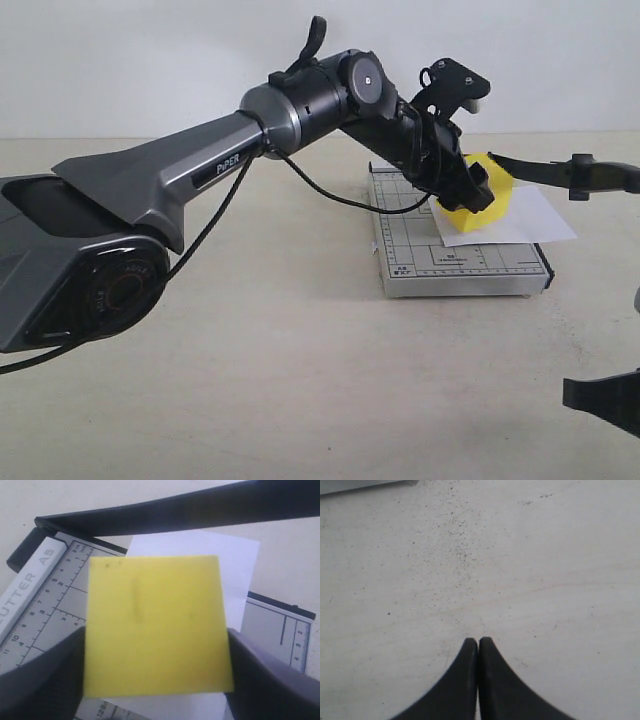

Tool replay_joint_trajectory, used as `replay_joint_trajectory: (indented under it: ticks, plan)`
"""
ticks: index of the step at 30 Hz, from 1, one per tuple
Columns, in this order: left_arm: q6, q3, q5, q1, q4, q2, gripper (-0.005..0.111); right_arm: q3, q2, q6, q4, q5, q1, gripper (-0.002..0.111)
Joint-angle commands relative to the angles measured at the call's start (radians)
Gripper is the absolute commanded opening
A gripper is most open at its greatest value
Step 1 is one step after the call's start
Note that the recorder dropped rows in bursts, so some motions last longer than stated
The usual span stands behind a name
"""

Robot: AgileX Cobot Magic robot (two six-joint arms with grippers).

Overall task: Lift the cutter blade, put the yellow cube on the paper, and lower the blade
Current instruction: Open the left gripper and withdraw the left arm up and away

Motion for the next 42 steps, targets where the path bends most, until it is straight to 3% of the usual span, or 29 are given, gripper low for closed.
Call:
replay_joint_trajectory:
  ticks: [1, 6, 9, 11, 15, 17, 20, 27, 30, 36, 40, 41, 42]
  plan:
    - [0.004, -0.007, -0.026, -0.005, -0.016, -0.007, 0.072, 0.002, -0.002, -0.004, -0.007, 0.012, -0.002, 0.0]
    - [-0.019, -0.007, -0.029, -0.005, -0.012, -0.019, 0.074, 0.002, -0.002, -0.004, -0.007, 0.072, -0.002, 0.0]
    - [-0.059, -0.014, -0.06, -0.005, 0.09, -0.098, 0.069, 0.002, -0.002, -0.004, -0.007, 0.015, -0.002, 0.0]
    - [-0.176, -0.014, -0.062, -0.004, 0.223, -0.167, 0.055, 0.002, -0.002, 0.013, -0.007, 0.005, -0.002, 0.0]
    - [-0.382, -0.014, 0.129, 0.0, 0.355, -0.256, 0.004, 0.002, -0.002, 0.032, -0.007, 0.005, -0.002, 0.0]
    - [-0.616, -0.011, 0.249, 0.007, 0.552, -0.253, 0.005, 0.002, -0.002, 0.032, -0.007, 0.005, -0.002, 0.0]
    - [-0.738, 0.028, 0.332, 0.03, 0.746, -0.257, 0.005, 0.002, -0.002, 0.037, -0.007, 0.005, -0.002, 0.0]
    - [-0.783, 0.133, 0.262, 0.1, 0.684, -0.432, 0.004, 0.002, -0.002, 0.067, -0.007, 0.009, -0.002, 0.0]
    - [-0.79, 0.329, 0.182, 0.104, 0.726, -0.578, 0.004, 0.002, -0.002, 0.085, -0.007, 0.002, -0.002, 0.0]
    - [-1.022, 1.054, -0.29, 0.144, 0.929, -1.003, 0.004, 0.002, -0.002, 0.085, -0.007, 0.002, -0.002, 0.0]
    - [-1.308, 1.472, -0.597, 0.293, 1.279, -1.286, 0.004, 0.002, -0.002, 0.085, -0.007, -0.013, -0.002, 0.0]
    - [-1.377, 1.536, -0.62, 0.352, 1.356, -1.354, 0.004, 0.002, -0.002, 0.085, -0.007, -0.016, -0.002, 0.0]
    - [-1.474, 1.618, -0.599, 0.473, 1.447, -1.485, 0.004, 0.002, -0.002, 0.085, -0.007, -0.024, -0.002, 0.0]
